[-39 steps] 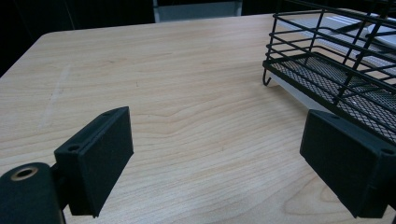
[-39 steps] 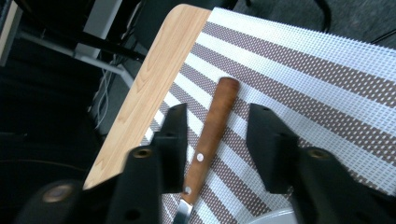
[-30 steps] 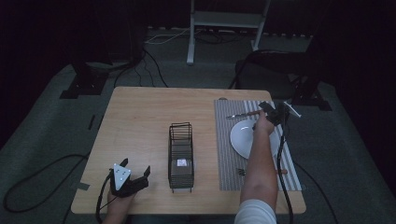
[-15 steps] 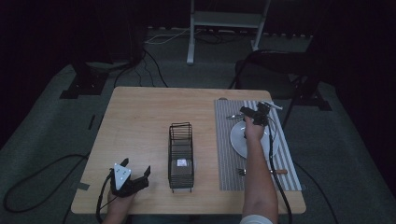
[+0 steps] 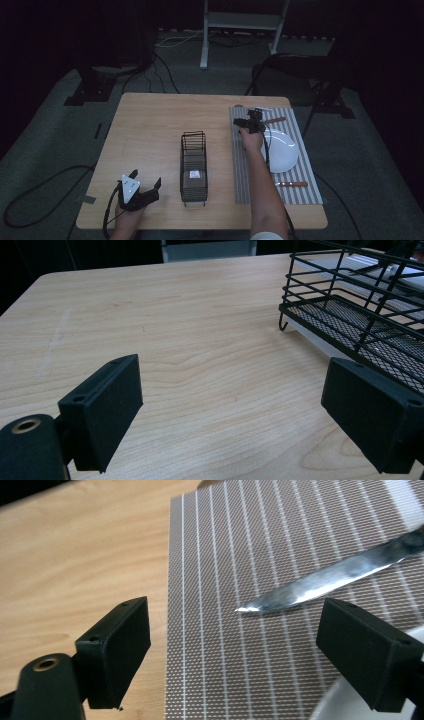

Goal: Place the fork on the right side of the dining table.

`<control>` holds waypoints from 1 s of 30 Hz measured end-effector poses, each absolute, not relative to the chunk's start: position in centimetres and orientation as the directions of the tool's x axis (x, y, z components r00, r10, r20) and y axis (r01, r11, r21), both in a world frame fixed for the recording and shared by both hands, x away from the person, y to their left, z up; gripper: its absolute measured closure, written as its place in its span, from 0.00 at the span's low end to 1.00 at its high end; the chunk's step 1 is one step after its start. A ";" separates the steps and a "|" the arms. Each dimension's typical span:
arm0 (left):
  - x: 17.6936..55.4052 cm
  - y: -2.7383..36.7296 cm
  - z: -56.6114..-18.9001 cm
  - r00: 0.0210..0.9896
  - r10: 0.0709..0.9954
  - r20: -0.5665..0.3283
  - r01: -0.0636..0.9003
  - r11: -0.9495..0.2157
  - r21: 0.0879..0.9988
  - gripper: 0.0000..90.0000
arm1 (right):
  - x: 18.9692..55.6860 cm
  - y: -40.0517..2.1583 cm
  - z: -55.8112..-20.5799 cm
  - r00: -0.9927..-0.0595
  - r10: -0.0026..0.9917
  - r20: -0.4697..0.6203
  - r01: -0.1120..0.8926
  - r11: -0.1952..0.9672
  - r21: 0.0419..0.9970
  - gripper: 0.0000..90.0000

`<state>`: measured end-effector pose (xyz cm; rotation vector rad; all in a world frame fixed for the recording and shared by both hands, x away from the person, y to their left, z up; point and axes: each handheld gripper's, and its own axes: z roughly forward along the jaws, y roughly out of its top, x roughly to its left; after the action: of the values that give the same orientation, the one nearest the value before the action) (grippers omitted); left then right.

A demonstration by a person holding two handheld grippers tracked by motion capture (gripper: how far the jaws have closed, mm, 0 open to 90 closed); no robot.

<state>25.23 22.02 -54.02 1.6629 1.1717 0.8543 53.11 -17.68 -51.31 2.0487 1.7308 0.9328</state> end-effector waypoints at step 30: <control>25.3 22.1 -54.0 0.316 0.948 0.024 0.329 -0.134 0.935 0.11 | 55.8 -16.0 -52.7 0.071 0.963 0.258 0.787 -0.213 0.579 0.16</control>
<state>25.32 22.12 -54.03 1.6569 1.1730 0.8395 55.82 -15.96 -52.68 2.0663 1.7579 0.8741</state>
